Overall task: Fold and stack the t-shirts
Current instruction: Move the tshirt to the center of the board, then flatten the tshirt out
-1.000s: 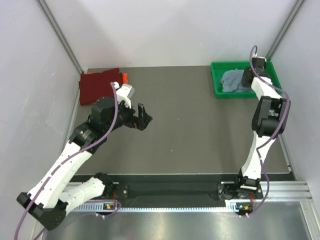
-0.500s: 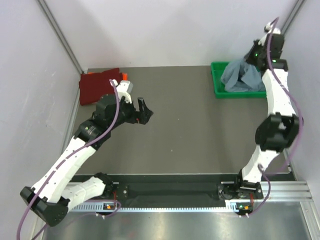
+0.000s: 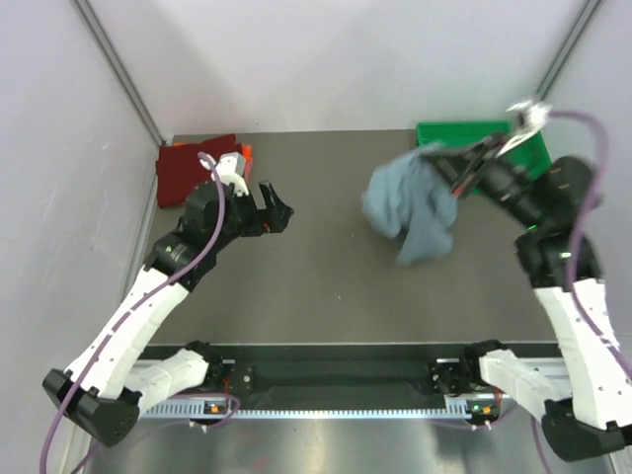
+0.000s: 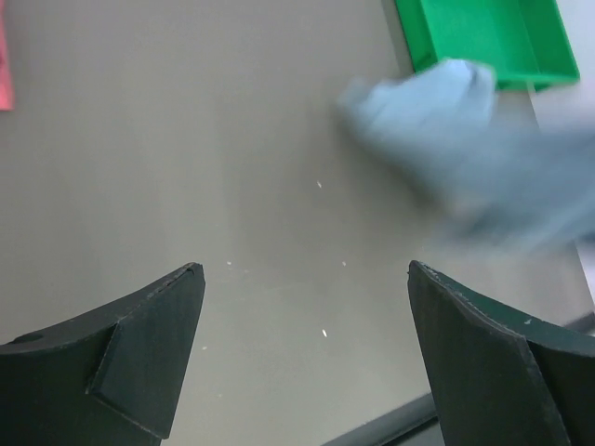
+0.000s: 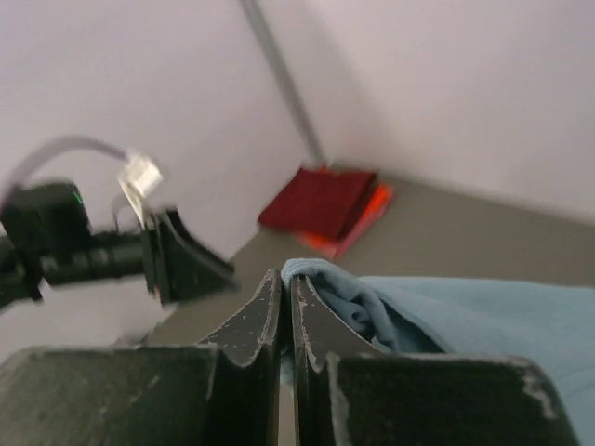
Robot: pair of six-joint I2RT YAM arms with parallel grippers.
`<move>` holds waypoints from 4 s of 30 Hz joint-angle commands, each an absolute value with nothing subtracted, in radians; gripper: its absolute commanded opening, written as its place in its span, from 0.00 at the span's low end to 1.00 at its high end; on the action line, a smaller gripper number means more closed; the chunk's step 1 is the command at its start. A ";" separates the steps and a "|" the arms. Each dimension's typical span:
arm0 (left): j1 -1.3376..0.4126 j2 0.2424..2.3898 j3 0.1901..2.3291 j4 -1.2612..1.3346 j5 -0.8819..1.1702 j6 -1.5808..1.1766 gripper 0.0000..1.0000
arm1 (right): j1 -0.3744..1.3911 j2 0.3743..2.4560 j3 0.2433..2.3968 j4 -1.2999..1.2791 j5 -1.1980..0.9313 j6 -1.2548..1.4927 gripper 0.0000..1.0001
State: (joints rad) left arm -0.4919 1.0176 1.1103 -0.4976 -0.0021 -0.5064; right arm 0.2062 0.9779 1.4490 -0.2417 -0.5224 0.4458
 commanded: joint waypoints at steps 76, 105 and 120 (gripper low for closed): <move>-0.459 1.643 1.247 -0.571 -0.106 -0.479 0.74 | 0.282 1.374 0.897 -0.253 -0.072 0.508 0.63; -0.460 1.625 1.178 -0.525 0.075 -0.468 0.00 | 0.347 1.882 1.350 -0.270 -0.038 0.503 0.60; -0.459 1.608 1.192 -0.512 0.132 -0.446 0.00 | 0.390 2.079 1.580 -0.375 0.069 0.542 0.26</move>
